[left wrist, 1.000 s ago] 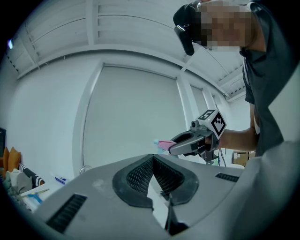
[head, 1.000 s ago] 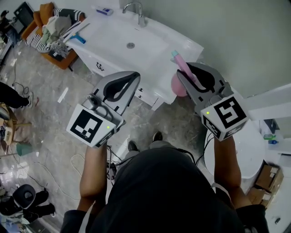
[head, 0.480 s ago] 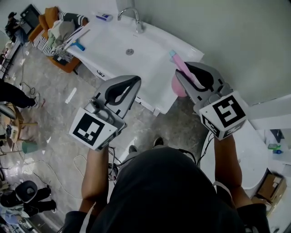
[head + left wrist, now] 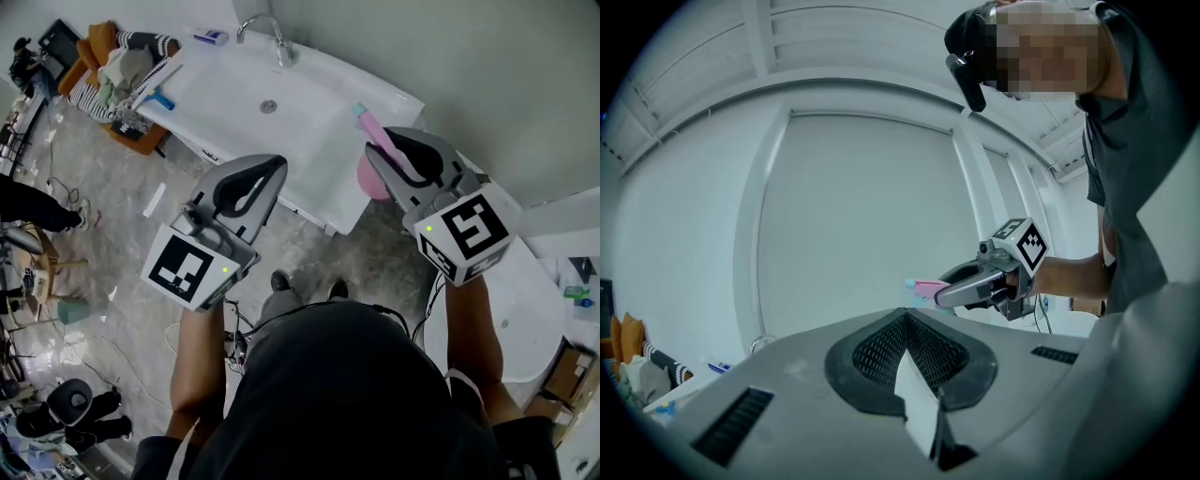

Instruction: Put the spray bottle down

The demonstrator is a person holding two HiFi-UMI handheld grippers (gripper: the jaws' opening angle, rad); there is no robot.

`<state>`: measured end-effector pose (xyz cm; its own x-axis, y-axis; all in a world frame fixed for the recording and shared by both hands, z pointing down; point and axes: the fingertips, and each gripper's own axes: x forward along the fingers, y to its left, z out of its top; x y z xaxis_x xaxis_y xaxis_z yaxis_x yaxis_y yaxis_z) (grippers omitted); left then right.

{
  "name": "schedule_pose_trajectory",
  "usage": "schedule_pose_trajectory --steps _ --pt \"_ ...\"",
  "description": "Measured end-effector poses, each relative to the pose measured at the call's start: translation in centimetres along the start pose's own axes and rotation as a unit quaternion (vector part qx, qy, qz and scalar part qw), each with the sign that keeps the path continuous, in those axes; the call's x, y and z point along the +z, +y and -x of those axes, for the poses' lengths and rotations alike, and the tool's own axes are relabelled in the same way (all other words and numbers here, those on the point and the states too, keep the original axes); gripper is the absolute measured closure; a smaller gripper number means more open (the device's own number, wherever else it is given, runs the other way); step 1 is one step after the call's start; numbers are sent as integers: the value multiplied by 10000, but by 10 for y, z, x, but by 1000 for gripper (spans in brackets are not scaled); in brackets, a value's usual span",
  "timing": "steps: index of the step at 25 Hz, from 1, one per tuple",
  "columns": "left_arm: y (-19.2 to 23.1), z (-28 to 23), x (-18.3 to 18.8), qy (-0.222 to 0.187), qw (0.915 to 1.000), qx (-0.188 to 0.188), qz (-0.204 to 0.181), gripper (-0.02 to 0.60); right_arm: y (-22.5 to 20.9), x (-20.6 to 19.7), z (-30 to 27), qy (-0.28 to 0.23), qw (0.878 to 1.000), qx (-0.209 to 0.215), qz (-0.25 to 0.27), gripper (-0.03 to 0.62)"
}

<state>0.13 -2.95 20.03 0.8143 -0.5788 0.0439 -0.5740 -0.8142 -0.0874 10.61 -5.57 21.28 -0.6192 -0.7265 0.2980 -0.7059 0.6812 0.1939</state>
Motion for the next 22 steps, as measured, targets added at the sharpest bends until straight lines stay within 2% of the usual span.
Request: schedule_pose_trajectory --steps 5,10,17,22 --pt "22 7 -2 -70 9996 -282 54 577 5 12 -9 117 9993 -345 -19 497" --pt "52 16 2 -254 9982 -540 -49 578 10 24 -23 235 9974 -685 -52 497" --pt "100 34 0 -499 9960 -739 66 577 31 39 -58 417 9948 -924 -49 497" --pt "120 45 -11 -492 9951 -851 117 577 41 42 -70 484 9929 -1081 -57 497"
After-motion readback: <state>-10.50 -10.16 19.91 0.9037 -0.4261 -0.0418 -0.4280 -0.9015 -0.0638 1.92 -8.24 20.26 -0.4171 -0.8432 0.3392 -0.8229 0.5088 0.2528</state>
